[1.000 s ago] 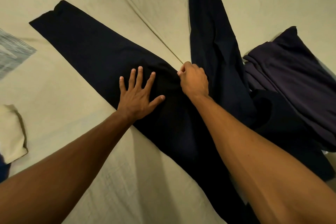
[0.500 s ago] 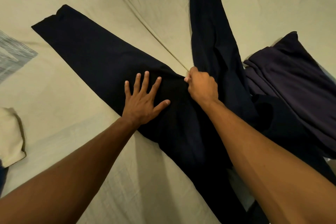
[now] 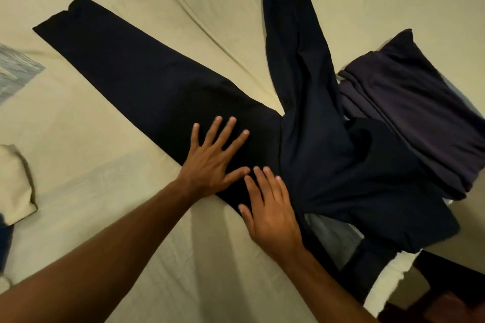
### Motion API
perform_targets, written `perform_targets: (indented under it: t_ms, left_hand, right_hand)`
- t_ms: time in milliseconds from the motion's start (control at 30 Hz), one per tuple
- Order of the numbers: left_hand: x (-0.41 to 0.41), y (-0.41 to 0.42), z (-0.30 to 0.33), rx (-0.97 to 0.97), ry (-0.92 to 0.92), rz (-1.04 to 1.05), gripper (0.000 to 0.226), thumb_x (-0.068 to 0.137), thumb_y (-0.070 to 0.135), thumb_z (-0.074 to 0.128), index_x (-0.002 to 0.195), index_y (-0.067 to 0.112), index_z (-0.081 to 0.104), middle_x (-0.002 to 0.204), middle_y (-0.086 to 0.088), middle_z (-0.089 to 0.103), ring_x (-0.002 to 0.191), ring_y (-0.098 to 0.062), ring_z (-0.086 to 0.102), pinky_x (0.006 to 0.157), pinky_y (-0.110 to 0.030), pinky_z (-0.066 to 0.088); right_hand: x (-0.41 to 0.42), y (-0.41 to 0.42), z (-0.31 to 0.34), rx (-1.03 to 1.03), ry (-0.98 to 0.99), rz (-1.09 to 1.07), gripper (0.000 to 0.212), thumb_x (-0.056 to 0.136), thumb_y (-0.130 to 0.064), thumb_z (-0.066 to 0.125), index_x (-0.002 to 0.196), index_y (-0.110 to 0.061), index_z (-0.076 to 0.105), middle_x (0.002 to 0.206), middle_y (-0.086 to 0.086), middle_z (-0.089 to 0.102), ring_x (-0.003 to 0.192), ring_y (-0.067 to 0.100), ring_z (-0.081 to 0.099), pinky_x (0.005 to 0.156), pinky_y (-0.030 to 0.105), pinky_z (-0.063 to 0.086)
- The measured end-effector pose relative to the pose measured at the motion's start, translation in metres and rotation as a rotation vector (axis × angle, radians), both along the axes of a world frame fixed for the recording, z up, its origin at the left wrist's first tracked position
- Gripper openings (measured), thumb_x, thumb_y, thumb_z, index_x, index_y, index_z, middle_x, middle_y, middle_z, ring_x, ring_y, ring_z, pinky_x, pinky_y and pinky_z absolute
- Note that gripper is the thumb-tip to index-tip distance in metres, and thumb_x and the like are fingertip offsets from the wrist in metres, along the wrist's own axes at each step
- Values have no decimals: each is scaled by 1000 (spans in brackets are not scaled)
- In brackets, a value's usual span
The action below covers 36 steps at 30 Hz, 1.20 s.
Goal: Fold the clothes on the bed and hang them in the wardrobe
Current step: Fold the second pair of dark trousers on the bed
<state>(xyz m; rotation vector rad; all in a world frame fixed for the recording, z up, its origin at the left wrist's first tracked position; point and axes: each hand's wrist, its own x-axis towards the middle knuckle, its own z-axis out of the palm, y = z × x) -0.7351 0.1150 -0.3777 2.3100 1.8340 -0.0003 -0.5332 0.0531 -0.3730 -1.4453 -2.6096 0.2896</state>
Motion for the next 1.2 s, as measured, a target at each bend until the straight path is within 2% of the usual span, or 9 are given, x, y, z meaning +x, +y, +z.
perform_targets:
  t_ms: [133,267,367,533,633,800,900,1067,1200]
  left_hand:
    - [-2,-17,0,-16,7,-104,85,87,84,8,158,39,-5,168,-2,-7,154,-27,-13,119,-62,-5]
    - [-11,-40,7,-44,37,-268,89,85,88,14,157,41,-6,168,-1,-12,153,-27,-16,118,-63,-7]
    - [-9,-57,7,-50,91,-365,79,91,82,17,156,44,-8,168,0,-9,153,-32,-14,117,-65,-5]
    - [-2,-61,9,-2,91,-339,80,90,28,70,153,33,22,160,-5,32,148,-37,23,113,-64,30]
    - [-7,-76,8,-22,108,-348,69,99,45,49,157,38,12,164,-5,21,151,-36,15,115,-66,23]
    - [-4,-82,17,-153,80,-291,74,91,81,9,154,48,-11,166,4,-17,152,-29,-19,118,-66,-5]
    - [6,-77,26,-84,34,-284,70,96,75,15,158,43,9,168,1,-1,154,-30,-2,120,-63,6]
    - [38,-32,56,32,-77,-196,62,103,59,16,153,29,35,164,-5,23,150,-29,22,118,-53,25]
    - [73,20,82,100,-164,-101,57,102,48,22,149,22,42,154,-5,40,139,-28,38,106,-49,40]
  right_hand:
    - [24,-44,-4,-79,-48,-51,64,101,-46,41,149,-4,41,157,19,34,149,33,27,118,47,23]
    - [43,-69,2,-8,-148,-67,45,94,-18,44,136,-5,53,150,21,44,142,35,40,116,46,36]
    - [55,-79,12,68,-193,-88,30,86,-8,55,116,-12,59,134,18,59,124,37,57,99,47,49]
    - [65,-76,37,-84,-294,-196,42,53,-4,87,80,-18,59,80,5,53,71,26,52,57,38,45]
    - [67,-81,35,-198,-352,-192,46,44,-7,91,77,-18,61,77,5,54,69,25,55,50,37,46]
    - [69,-66,65,-505,-328,-97,30,88,-30,63,114,-17,54,115,5,51,105,27,54,75,37,49]
    - [77,-42,90,-573,-94,-185,20,93,-41,50,97,-21,54,101,-3,60,94,22,59,73,34,47]
    - [107,34,114,70,-15,-442,16,85,-20,62,101,-17,58,101,8,58,93,32,54,72,45,48]
    - [147,78,116,-121,-177,-727,43,84,-22,63,123,-11,47,127,15,49,116,40,46,91,54,42]
